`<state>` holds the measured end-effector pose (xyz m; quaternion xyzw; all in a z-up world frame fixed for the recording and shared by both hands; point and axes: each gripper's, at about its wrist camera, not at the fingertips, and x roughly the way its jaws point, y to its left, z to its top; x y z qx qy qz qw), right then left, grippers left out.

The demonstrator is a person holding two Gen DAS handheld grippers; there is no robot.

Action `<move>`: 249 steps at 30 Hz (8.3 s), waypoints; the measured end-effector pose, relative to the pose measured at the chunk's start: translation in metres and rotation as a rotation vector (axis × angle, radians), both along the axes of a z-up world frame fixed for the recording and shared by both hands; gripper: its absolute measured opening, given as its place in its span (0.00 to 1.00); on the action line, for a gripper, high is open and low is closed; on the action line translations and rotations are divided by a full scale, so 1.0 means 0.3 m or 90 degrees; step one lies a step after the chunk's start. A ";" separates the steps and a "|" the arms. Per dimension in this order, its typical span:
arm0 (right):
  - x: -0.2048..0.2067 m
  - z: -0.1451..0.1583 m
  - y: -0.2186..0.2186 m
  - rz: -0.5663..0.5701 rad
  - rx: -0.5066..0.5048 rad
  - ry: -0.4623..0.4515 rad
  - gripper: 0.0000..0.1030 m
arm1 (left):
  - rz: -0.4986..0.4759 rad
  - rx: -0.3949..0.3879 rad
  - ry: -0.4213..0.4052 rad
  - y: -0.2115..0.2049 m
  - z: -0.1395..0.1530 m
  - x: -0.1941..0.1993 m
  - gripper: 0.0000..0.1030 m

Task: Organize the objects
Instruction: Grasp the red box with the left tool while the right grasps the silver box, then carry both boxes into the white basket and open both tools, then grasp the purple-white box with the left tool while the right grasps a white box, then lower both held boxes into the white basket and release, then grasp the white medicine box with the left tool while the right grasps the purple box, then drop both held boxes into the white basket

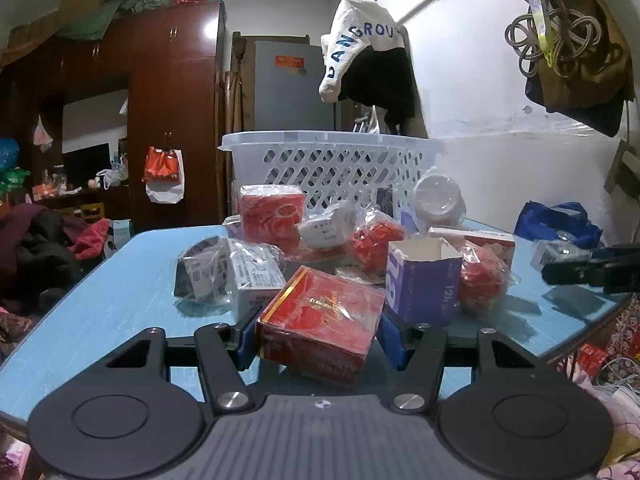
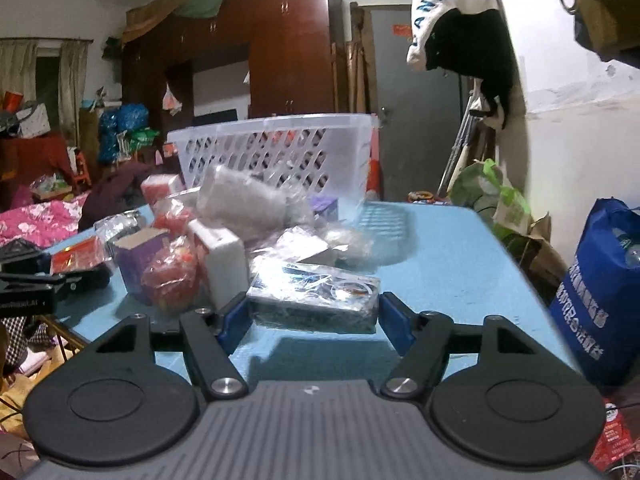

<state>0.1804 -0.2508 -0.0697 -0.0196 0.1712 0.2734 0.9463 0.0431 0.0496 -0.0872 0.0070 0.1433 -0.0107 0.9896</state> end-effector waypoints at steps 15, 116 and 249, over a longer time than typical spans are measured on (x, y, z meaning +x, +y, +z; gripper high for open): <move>0.125 0.222 0.052 0.071 0.055 -0.055 0.70 | -0.038 -0.078 -0.041 0.043 0.272 0.138 0.60; 0.007 0.081 -0.020 0.142 0.116 -0.020 0.28 | -0.020 -0.122 -0.029 0.034 0.100 0.064 0.43; 0.581 0.392 0.390 0.108 -0.012 -0.100 1.00 | 0.008 -0.109 0.051 0.144 0.496 0.777 0.67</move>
